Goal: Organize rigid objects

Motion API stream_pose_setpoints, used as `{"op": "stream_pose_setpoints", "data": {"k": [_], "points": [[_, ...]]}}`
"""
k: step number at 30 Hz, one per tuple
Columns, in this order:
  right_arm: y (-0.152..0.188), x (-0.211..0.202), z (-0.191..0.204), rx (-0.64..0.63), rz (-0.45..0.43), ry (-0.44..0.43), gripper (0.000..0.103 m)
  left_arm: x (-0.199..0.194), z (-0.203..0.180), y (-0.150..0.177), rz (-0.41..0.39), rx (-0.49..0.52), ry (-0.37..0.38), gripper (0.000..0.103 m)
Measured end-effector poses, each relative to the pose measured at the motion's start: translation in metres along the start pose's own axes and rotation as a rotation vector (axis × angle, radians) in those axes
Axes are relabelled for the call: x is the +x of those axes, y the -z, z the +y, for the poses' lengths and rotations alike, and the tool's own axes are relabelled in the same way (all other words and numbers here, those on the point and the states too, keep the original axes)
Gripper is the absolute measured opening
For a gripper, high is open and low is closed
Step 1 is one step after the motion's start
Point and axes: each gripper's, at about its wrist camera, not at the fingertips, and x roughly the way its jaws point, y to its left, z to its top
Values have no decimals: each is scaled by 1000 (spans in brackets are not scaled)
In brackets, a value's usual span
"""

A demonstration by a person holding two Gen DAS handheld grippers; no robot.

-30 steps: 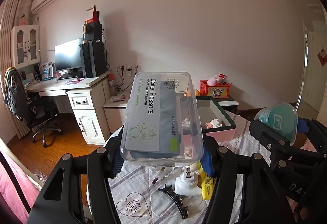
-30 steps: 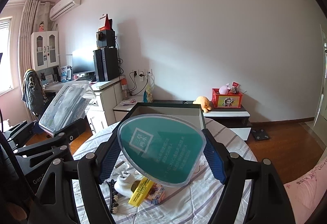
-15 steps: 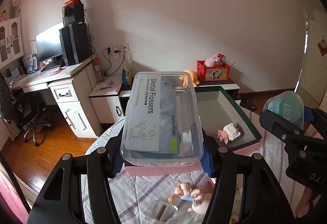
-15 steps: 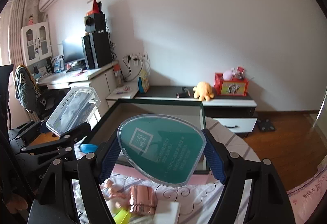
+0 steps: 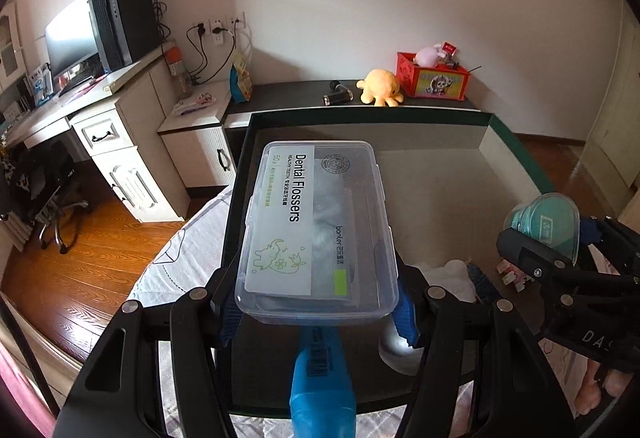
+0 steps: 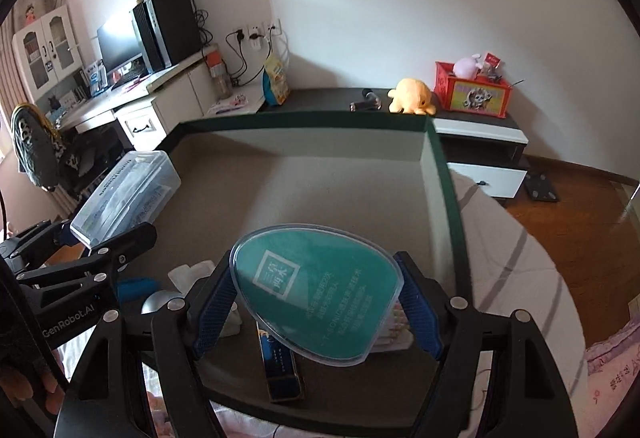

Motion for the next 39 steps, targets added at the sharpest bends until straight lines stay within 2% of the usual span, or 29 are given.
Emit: {"op": "stream_pose_setpoints", "data": {"k": [3,5,7,8,10,13,15,17,20,22,25,32,35,39], "points": [[4,2,0,-2,5,-5,78,2,-1,1,4,-8,-9,66],[6,-4,1,-4,-4,-4,79,-4,3,1,-13,-24,-2,82],[6,-20,2,-5,-55,-25,80,-20,7,3,-53,-36,-11,87],[4,-34,5,-6,-90,-29,85,-28,7,4,-74,-37,-16,89],[3,-56,10,-13,-140,-44,86,-50,9,10,-111,-42,-27,94],[7,-96,19,-19,-198,-44,86,-88,12,21,-184,-58,-47,95],[19,-126,27,-30,-244,-27,87,-118,15,30,-236,-75,-63,97],[33,-155,37,-36,-293,7,88,-152,16,43,-301,-92,-74,103],[58,-199,50,-47,-362,30,91,-196,13,63,-374,-92,-87,103],[75,-220,57,-52,-396,44,103,-222,10,79,-402,-99,-94,103],[102,-254,67,-62,-452,66,103,-258,6,104,-441,-109,-99,103],[146,-309,86,-75,-517,94,103,-313,-13,156,-485,-81,-111,103],[156,-325,88,-64,-533,93,103,-331,-19,168,-510,-64,-144,103],[166,-342,86,-51,-556,94,103,-349,-23,176,-538,-54,-143,103]]}}
